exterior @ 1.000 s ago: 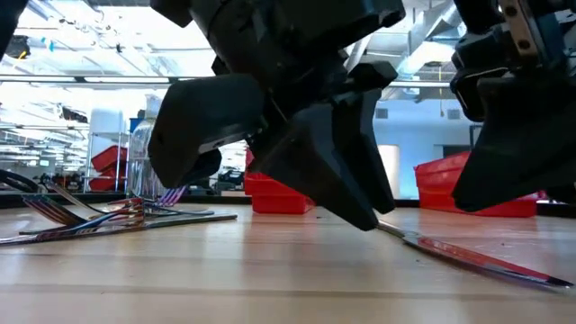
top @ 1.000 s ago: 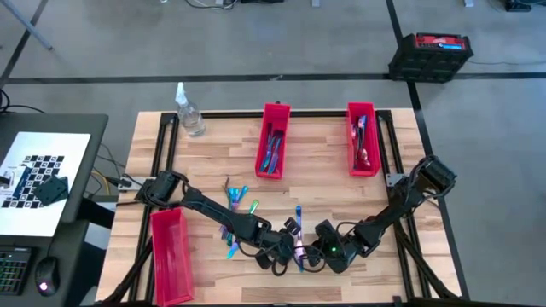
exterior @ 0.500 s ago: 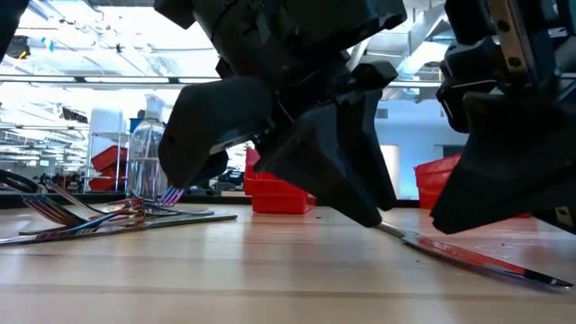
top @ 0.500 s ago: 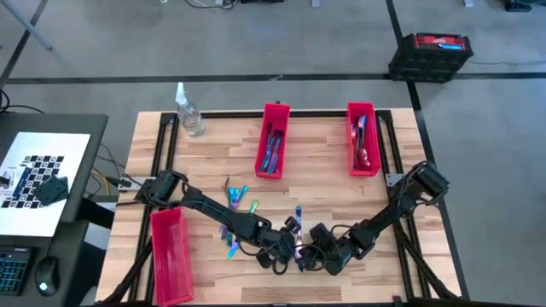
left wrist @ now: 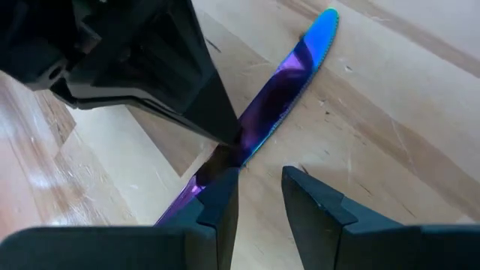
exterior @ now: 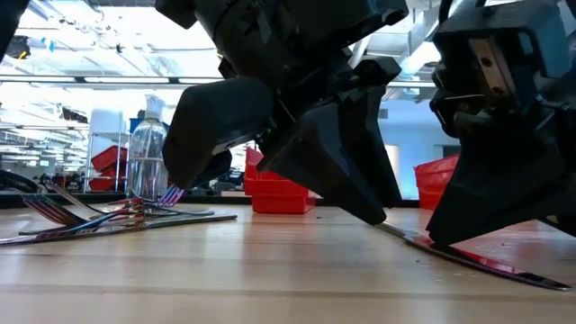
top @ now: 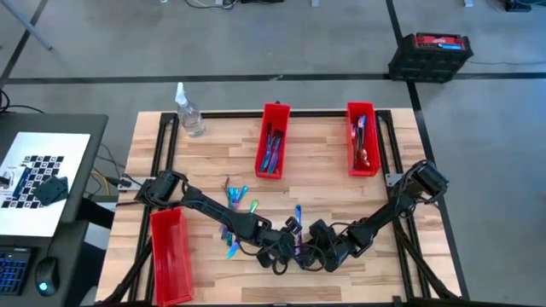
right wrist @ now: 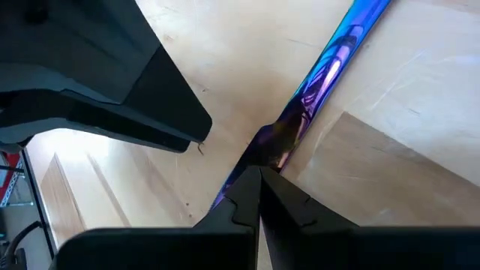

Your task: Sort silverware

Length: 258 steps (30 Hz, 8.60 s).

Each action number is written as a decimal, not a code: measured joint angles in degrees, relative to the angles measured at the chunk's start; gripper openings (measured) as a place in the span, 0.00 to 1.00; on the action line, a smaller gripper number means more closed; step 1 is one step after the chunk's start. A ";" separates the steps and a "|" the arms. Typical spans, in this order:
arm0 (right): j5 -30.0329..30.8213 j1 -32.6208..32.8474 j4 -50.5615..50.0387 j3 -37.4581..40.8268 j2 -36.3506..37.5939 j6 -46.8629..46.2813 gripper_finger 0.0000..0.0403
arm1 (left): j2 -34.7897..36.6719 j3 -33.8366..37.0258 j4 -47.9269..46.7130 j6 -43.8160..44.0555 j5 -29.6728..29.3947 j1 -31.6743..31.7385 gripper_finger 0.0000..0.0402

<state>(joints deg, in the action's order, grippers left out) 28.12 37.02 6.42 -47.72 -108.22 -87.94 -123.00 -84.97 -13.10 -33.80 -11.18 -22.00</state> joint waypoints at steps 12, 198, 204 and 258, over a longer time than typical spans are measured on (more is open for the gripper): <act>-0.63 0.00 -1.26 0.04 -0.09 1.26 0.00 | -3.02 -0.28 1.50 -9.10 1.94 -0.08 0.23; -5.51 2.82 1.57 0.44 0.46 7.51 0.00 | -12.46 -7.63 13.96 -28.33 -2.06 -1.95 0.02; -5.29 2.69 1.51 0.39 0.37 7.17 0.00 | -12.48 -7.67 13.71 -25.81 -1.88 -1.92 0.00; -7.07 3.39 -8.80 0.26 4.87 10.01 0.00 | -12.70 -13.44 5.81 -7.13 -6.03 -1.90 0.00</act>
<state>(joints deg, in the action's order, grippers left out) 21.05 40.40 -2.38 -47.47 -103.36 -77.93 -135.70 -98.41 -7.29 -40.93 -17.21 -23.89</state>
